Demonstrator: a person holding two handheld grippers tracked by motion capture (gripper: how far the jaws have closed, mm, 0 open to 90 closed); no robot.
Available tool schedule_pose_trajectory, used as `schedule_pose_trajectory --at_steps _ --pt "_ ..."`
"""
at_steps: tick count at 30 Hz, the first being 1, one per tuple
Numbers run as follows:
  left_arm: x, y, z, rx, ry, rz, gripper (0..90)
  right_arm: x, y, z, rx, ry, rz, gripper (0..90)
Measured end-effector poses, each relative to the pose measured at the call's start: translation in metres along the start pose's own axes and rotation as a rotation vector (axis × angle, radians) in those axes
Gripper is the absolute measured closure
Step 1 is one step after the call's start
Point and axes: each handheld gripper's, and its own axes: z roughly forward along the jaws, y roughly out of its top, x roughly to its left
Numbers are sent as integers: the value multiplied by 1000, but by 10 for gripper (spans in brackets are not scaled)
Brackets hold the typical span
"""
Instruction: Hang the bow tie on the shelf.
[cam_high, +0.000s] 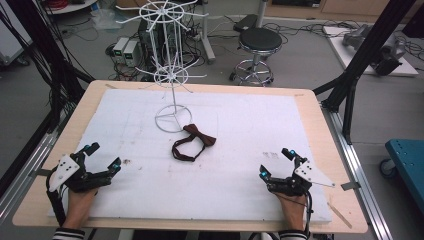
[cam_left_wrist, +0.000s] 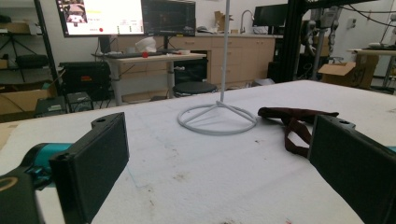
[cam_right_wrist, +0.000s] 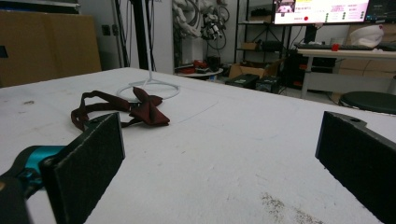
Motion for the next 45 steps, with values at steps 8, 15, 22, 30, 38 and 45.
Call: schedule_pose_trajectory --at_steps 8,15,22,30,38,45 --pt "0 0 0 -2 -1 -1 57 0 0 0 3 0 10 6" --pt "0 0 0 -5 -2 2 57 0 0 0 0 -1 -3 6" --pt "0 0 0 -5 -1 1 57 0 0 -1 -1 9 4 6" --pt "0 0 0 -6 -3 -1 57 1 6 1 28 10 -11 6" --pt "0 0 0 -7 -1 -1 57 0 28 9 61 37 -12 6" --pt "0 0 0 -5 -2 2 57 -1 47 22 103 76 -23 6"
